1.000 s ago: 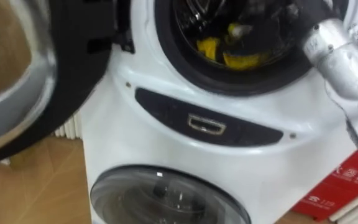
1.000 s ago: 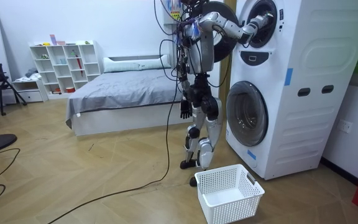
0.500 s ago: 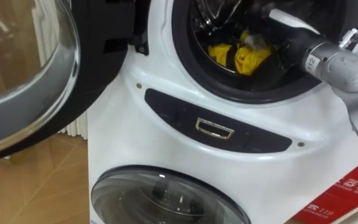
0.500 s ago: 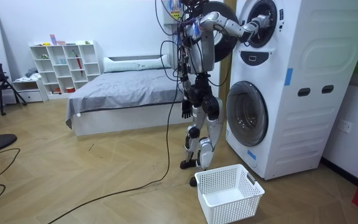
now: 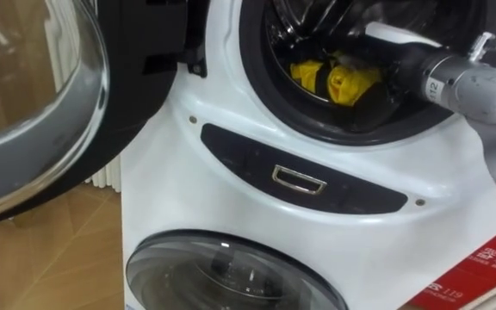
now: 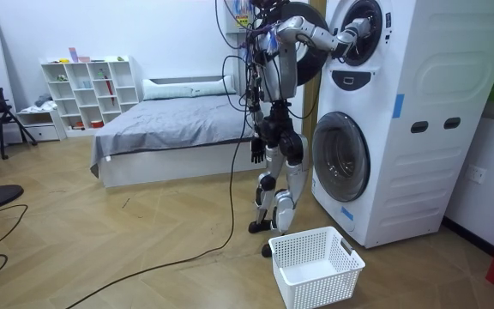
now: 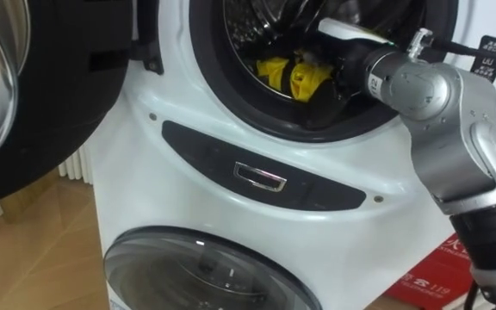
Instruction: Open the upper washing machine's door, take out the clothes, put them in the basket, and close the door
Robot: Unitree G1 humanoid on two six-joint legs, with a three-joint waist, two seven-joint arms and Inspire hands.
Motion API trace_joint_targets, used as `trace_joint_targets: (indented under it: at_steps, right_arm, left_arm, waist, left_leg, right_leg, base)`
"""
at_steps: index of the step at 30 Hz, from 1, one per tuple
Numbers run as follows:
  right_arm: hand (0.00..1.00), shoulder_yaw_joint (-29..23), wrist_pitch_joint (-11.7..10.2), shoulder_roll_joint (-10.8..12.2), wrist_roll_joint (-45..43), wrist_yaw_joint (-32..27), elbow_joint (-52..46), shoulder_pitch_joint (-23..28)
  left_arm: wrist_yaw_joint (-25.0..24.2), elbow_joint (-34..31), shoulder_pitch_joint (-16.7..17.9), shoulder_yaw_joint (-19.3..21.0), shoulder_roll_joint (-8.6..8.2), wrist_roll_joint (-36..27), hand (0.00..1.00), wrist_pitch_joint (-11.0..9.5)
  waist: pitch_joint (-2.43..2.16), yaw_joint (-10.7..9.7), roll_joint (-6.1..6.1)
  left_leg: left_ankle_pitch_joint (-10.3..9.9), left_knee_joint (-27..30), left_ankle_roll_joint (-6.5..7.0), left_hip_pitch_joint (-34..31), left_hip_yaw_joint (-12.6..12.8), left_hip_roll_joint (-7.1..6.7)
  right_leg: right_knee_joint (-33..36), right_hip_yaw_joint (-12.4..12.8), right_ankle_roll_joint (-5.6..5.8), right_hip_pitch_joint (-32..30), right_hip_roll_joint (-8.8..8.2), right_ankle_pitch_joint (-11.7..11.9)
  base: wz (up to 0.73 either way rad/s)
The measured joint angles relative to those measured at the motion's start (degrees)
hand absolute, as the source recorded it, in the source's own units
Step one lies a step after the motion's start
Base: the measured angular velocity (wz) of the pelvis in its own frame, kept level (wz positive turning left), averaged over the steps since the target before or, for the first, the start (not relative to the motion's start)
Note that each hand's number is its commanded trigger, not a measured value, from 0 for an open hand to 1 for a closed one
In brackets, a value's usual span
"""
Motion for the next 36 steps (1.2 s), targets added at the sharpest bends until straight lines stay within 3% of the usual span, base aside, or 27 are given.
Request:
trace_joint_targets:
  at_steps: [7, 13, 26, 36]
  right_arm:
    - [1.0, 0.8, 0.1, -0.5, -4.0, 2.8, -2.0, 0.1]
    - [1.0, 0.7, 1.3, -0.6, -4.8, 2.5, -4.2, 1.7]
    - [1.0, 0.7, 1.2, -2.3, -6.1, 4.2, -10.4, 2.4]
    - [1.0, 0.7, 1.2, -2.4, -6.5, 4.1, -13.9, 2.4]
  left_arm:
    - [0.0, 1.1, 0.0, -0.1, 0.26, -0.8, 0.0, -0.4]
    - [0.1, 1.1, 0.0, -0.1, 0.31, -2.7, 0.0, -0.5]
    - [0.2, 2.0, -0.5, -0.2, 0.39, -3.0, 0.0, -2.2]
    - [1.2, 1.9, -0.7, -1.0, 0.39, -4.5, 0.0, -3.1]
  waist:
    - [-0.01, 0.4, -0.02]
    - [0.01, 0.5, -0.02]
    - [0.07, 0.2, 0.02]
    - [0.25, 0.0, -0.02]
  left_leg:
    - [0.0, 0.0, 0.0, 0.2, -0.3, -0.01]
    - [0.0, -0.2, 0.05, 0.2, -0.3, 0.03]
    - [-0.2, -0.9, 0.23, -0.2, 0.1, 0.11]
    - [-0.2, -1.2, 0.22, -0.7, 1.2, 0.24]
  right_leg:
    - [0.0, 0.0, 0.0, 0.3, -0.03, 0.0]
    - [0.0, 0.0, 0.0, 0.2, -0.05, 0.0]
    - [0.0, 0.3, 0.0, -0.9, 0.03, 0.0]
    - [0.0, 2.3, 0.0, -1.9, 0.03, 0.0]
  base:
    - [-0.01]
    - [0.02]
    - [-0.02]
    - [-0.05]
